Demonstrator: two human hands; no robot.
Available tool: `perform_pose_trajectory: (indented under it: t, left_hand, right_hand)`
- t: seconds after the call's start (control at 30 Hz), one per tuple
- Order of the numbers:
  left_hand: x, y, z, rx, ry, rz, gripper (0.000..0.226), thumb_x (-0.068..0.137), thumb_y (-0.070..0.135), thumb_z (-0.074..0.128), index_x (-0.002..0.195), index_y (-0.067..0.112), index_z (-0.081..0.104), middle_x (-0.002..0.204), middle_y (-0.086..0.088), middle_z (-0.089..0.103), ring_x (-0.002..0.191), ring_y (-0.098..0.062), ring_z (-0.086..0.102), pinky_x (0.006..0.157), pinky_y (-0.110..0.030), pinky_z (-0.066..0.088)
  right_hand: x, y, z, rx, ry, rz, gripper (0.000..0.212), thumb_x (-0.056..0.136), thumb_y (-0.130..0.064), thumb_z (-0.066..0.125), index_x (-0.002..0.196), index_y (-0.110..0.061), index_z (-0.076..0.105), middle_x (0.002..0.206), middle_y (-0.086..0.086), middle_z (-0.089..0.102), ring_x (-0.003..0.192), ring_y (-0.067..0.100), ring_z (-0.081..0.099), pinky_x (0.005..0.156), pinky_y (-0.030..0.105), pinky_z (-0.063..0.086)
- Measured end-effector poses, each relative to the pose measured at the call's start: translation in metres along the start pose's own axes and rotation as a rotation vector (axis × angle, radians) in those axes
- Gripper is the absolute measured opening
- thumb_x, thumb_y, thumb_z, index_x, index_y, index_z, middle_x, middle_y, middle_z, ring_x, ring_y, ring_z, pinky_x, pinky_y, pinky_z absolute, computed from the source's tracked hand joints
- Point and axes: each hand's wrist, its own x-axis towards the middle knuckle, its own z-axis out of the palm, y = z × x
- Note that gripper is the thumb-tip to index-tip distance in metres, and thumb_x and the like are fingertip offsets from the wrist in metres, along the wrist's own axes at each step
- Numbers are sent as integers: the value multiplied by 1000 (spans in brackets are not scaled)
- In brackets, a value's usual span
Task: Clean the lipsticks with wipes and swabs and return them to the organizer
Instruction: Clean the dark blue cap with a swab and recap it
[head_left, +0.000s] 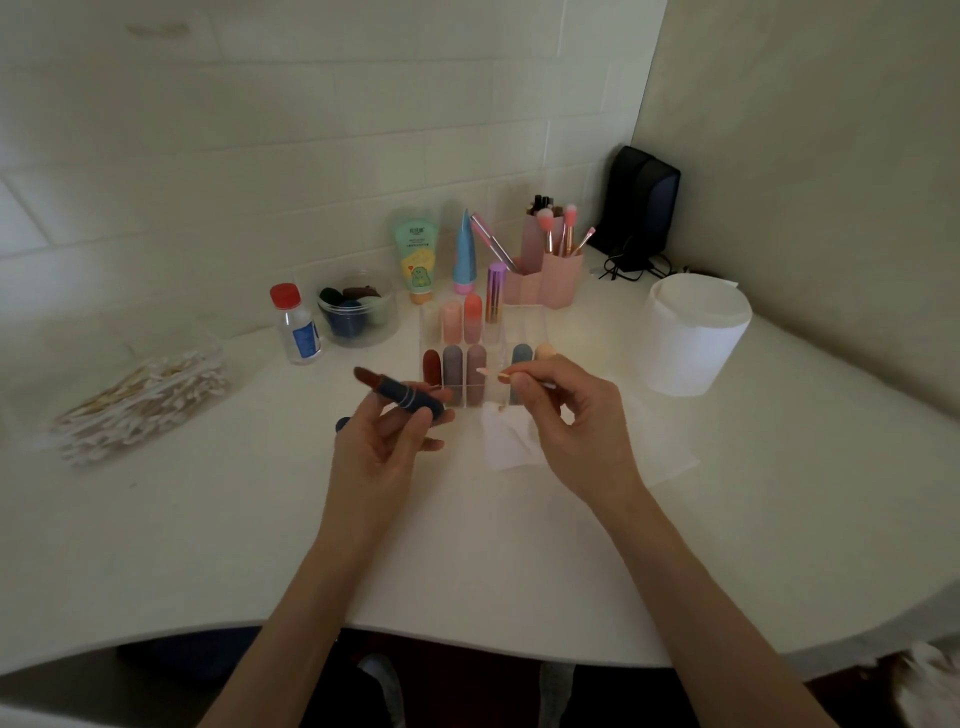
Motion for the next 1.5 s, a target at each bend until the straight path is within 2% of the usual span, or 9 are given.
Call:
perform_pose_trajectory:
  t: [0.1,0.17,0.23,0.3,0.6,1.0,1.13,1.33,1.5]
  left_hand:
    - [-1,-1,1,294,85,38,20,92,23,72,111,20,70,105,9,74,95,-1,68,82,-14,53]
    - [-1,1,1,482,117,47,21,88,29,76,108,23,71,100,10,69,86,2,62,71,-7,44]
    - [0,3,2,597,96,25,22,88,32,76,109,25,72,98,9,67,79,-3,60,69,-11,42]
    - [2,4,4,670,67,5,20,89,34,75,108,26,72,98,8,66,77,-8,58,74,-25,48]
    - [9,8,18,687,9,-92,18,91,38,68,105,25,68,95,3,68,80,-18,63,86,-48,55]
    - [11,4,23,840,1,-62,19,96,32,62,97,13,63,86,2,55,73,-13,51,59,-18,29]
    - [12,2,23,840,6,-60,19,96,32,63,102,13,64,91,0,56,78,-16,53,66,-26,34]
    - [12,-1,22,849,0,-49,23,96,34,64,108,14,63,99,2,52,75,-13,51,66,-23,33]
    - [4,1,14,900,-29,-39,46,88,46,72,125,23,57,120,4,53,94,-17,59,77,-32,52]
  right_hand:
    - [1,1,-1,20,54,22,12,99,-8,64,101,-5,75,84,1,68,69,14,54,63,25,44]
    - [1,2,-1,43,89,52,12,99,-6,64,102,-5,76,88,-2,71,72,11,58,65,24,45]
    - [1,4,-2,59,120,88,12,99,-6,64,104,-7,76,95,-3,75,78,11,63,67,25,47]
    - [1,6,-2,63,137,108,12,99,-7,65,105,-7,76,99,0,76,82,16,66,69,28,50]
    - [1,7,-1,66,148,137,13,99,-7,66,105,-7,77,98,0,76,80,10,64,69,18,45]
    - [1,4,-1,25,146,122,12,99,-9,66,104,-5,76,91,0,75,77,10,64,68,16,44]
    - [1,5,-1,21,150,130,13,99,-9,66,105,-7,76,93,-1,75,79,13,65,68,20,48]
    - [1,5,-1,5,195,141,14,99,-9,65,108,-9,77,95,-5,76,84,12,67,71,20,49]
    - [2,0,-3,4,267,146,14,100,-10,63,105,-10,76,95,-7,75,87,10,67,72,15,46]
